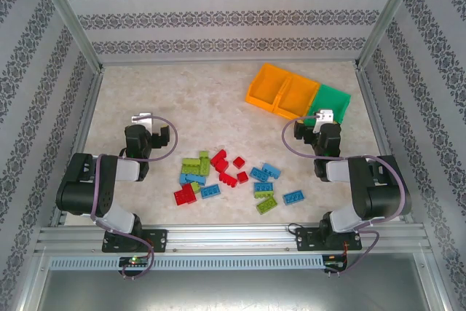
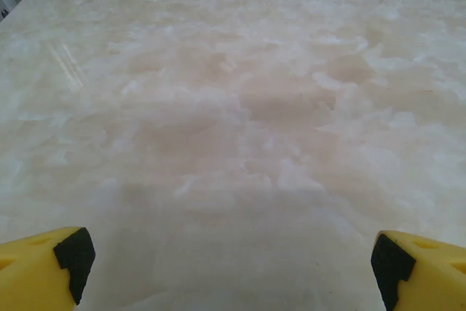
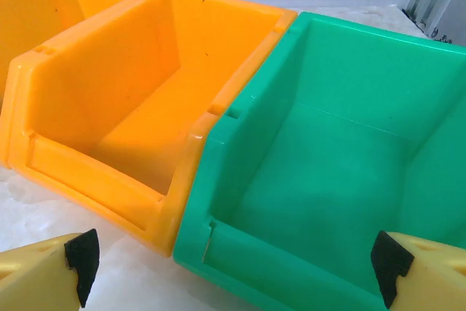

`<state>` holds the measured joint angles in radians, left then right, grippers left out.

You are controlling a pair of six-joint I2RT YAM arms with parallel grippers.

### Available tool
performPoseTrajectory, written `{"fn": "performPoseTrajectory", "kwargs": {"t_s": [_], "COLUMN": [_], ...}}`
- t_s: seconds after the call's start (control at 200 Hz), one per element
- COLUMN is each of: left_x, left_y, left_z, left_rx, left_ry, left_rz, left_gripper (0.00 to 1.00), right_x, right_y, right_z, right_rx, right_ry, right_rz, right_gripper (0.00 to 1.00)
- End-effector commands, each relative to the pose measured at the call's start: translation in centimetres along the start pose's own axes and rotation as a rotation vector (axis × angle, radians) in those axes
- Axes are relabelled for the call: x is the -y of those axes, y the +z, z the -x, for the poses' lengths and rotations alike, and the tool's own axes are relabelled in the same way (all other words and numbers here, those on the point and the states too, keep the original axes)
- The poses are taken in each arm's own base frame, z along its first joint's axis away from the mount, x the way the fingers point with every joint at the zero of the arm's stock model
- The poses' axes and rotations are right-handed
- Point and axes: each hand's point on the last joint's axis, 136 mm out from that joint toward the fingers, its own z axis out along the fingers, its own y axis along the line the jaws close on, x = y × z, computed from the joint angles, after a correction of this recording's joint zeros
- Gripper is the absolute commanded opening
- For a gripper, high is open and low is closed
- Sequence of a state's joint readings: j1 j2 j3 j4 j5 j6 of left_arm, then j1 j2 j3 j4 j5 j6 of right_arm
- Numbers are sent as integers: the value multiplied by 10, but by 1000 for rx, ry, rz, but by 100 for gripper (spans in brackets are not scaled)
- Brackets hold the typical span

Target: Sort the legos into containers by color

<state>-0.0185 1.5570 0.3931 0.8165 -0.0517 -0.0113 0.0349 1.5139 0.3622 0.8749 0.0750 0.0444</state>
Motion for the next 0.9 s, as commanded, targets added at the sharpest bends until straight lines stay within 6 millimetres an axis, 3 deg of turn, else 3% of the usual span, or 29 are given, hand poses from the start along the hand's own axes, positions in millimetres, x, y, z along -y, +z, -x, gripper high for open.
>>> {"fn": "performPoseTrajectory", "kwargs": {"t_s": [0.0,0.754,0.899], "left_x": [0,7,8], "left_y": [3,3,3], "left_z": [12,11,15], "left_rx": [34,28,15], "left_ry": [-5,5,8], "left_rz": [-8,-58,-63], "left_gripper": [100,100,100], "right_x": [2,-5,4], "right_y": [2,3,-1], "right_z": [17,18,31], "right_rx": [52,34,10], "right_ry": [-13,-9,14], "right_rz": [-6,56,4], "right_gripper": [98,98,98]}}
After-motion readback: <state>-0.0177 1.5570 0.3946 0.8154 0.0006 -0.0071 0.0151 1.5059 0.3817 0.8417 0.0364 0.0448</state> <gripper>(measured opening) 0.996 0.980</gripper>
